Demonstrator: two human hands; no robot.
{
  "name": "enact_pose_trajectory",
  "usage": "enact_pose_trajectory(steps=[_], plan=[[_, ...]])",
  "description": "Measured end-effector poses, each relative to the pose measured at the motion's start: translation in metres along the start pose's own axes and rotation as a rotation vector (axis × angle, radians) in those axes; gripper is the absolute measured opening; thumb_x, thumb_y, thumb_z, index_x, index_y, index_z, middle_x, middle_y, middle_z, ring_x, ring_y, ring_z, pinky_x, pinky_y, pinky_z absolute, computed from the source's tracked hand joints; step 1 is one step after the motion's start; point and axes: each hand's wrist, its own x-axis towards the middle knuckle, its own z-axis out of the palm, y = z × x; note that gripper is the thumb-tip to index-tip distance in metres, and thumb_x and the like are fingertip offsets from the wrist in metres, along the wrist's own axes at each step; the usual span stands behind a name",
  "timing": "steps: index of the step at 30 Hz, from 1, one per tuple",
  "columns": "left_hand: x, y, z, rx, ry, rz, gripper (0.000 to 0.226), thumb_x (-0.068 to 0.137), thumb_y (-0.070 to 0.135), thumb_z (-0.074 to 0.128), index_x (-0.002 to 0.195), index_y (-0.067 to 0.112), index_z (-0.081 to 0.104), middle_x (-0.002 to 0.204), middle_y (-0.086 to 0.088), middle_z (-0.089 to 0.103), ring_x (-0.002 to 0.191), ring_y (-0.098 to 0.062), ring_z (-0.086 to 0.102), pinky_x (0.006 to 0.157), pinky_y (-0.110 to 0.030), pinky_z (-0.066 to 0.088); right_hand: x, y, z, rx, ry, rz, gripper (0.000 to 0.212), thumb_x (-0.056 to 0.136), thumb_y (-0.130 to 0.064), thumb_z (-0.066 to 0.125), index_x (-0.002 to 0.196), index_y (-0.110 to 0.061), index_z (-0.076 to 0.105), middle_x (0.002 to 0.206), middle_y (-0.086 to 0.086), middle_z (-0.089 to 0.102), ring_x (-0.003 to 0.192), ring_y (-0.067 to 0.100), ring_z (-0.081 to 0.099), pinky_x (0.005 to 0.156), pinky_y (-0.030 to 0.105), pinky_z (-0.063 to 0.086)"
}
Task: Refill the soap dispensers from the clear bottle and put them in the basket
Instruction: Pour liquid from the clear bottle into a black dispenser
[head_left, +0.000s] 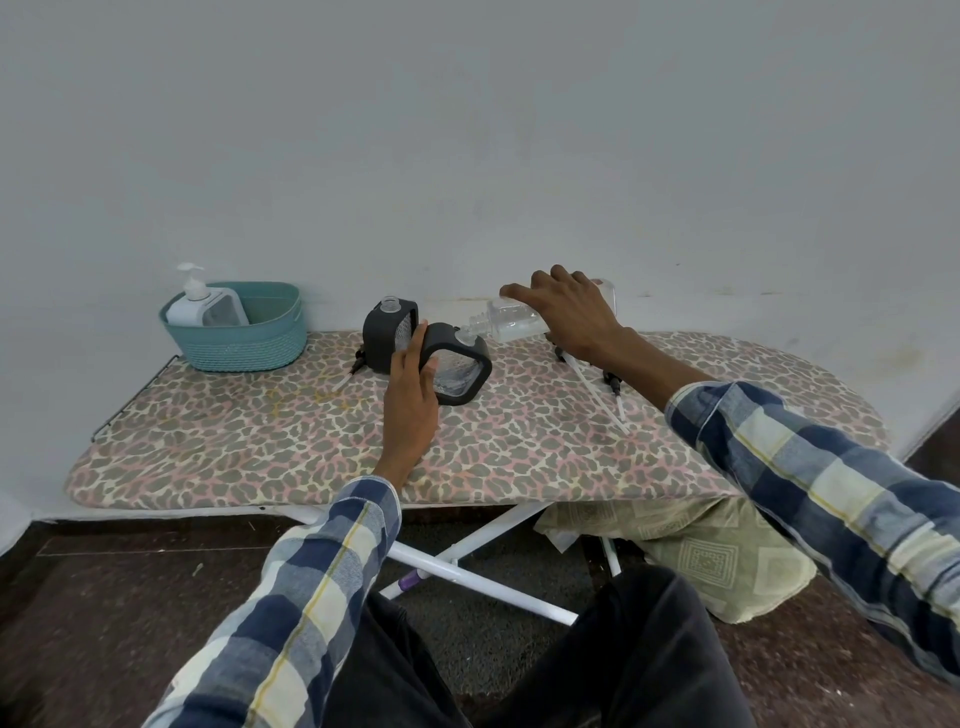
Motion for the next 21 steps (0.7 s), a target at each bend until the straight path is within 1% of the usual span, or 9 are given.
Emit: enact_pose_trajectory(steps=[4, 5, 8, 11, 12, 14, 16, 19, 21], plan=[[0.0, 0.001, 0.0, -0.01, 0.004, 0.006, 0.053, 0.117, 0.037, 0.038, 0.168, 0.038, 0.026, 0.155, -0.005, 0.045, 0.11, 0.011, 0.045, 0.077, 0.003, 0.04, 0.0, 0.001, 0.001, 0.007, 0.005, -0.002, 0.084, 0.08, 0.012, 0.07, 0.148, -0.032, 0.047, 0.109, 0.009, 0.062, 0.098, 0.031, 0.056, 0.081, 0.043, 0.049], [0.0, 0.001, 0.0, -0.014, 0.004, 0.007, 0.053, 0.117, 0.036, 0.038, 0.168, 0.038, 0.026, 0.155, -0.006, 0.045, 0.111, 0.011, 0.046, 0.077, 0.004, 0.04, -0.001, 0.001, 0.002, 0.009, 0.003, 0.0, 0.084, 0.08, 0.01, 0.071, 0.148, -0.032, 0.046, 0.109, 0.009, 0.062, 0.098, 0.031, 0.056, 0.081, 0.043, 0.049], [0.0, 0.0, 0.0, -0.019, -0.001, 0.006, 0.053, 0.117, 0.039, 0.036, 0.168, 0.04, 0.025, 0.153, -0.005, 0.046, 0.107, 0.003, 0.052, 0.074, 0.0, 0.043, -0.003, 0.001, 0.005, 0.033, -0.013, 0.014, 0.085, 0.08, 0.006, 0.076, 0.149, -0.032, 0.044, 0.112, 0.008, 0.062, 0.1, 0.031, 0.056, 0.082, 0.044, 0.05], [0.001, 0.0, 0.0, -0.012, 0.001, -0.014, 0.053, 0.117, 0.039, 0.036, 0.168, 0.04, 0.025, 0.154, -0.005, 0.046, 0.11, 0.006, 0.049, 0.075, 0.003, 0.041, -0.006, -0.001, 0.008, 0.076, -0.032, 0.051, 0.088, 0.078, -0.002, 0.082, 0.15, -0.033, 0.043, 0.117, 0.008, 0.062, 0.107, 0.031, 0.057, 0.086, 0.043, 0.049], [0.0, 0.001, 0.0, -0.006, 0.004, -0.022, 0.053, 0.117, 0.04, 0.036, 0.168, 0.041, 0.025, 0.156, -0.005, 0.045, 0.113, 0.005, 0.05, 0.077, 0.002, 0.041, -0.008, -0.001, 0.01, 0.096, -0.036, 0.066, 0.088, 0.078, -0.004, 0.084, 0.15, -0.033, 0.042, 0.118, 0.007, 0.062, 0.108, 0.031, 0.057, 0.087, 0.043, 0.049], [-0.001, 0.004, -0.001, -0.007, 0.007, -0.04, 0.053, 0.116, 0.043, 0.035, 0.168, 0.042, 0.024, 0.159, -0.006, 0.044, 0.122, -0.006, 0.055, 0.086, -0.005, 0.043, -0.011, -0.005, 0.016, 0.145, -0.037, 0.106, 0.09, 0.077, -0.008, 0.086, 0.151, -0.034, 0.041, 0.119, 0.006, 0.062, 0.109, 0.03, 0.057, 0.088, 0.043, 0.049], [-0.003, 0.005, 0.0, -0.027, 0.012, -0.071, 0.053, 0.116, 0.043, 0.034, 0.168, 0.04, 0.024, 0.157, -0.006, 0.046, 0.127, -0.013, 0.057, 0.093, -0.017, 0.045, -0.014, -0.011, 0.025, 0.2, -0.034, 0.143, 0.09, 0.078, -0.012, 0.086, 0.152, -0.035, 0.039, 0.12, 0.005, 0.062, 0.109, 0.029, 0.057, 0.086, 0.043, 0.05], [-0.004, -0.001, 0.001, -0.025, 0.039, -0.135, 0.053, 0.116, 0.038, 0.037, 0.168, 0.033, 0.023, 0.154, -0.006, 0.052, 0.127, -0.021, 0.06, 0.098, -0.031, 0.05, -0.018, -0.021, 0.038, 0.317, -0.022, 0.208, 0.088, 0.078, -0.017, 0.085, 0.15, -0.034, 0.038, 0.119, 0.003, 0.064, 0.108, 0.029, 0.058, 0.082, 0.042, 0.051], [-0.005, -0.003, 0.002, -0.023, 0.044, -0.19, 0.052, 0.116, 0.034, 0.039, 0.166, 0.029, 0.024, 0.145, -0.005, 0.059, 0.118, -0.022, 0.064, 0.097, -0.039, 0.057, -0.02, -0.024, 0.047, 0.448, -0.001, 0.281, 0.088, 0.077, -0.024, 0.086, 0.15, -0.034, 0.037, 0.118, 0.002, 0.066, 0.107, 0.028, 0.06, 0.077, 0.039, 0.052]])
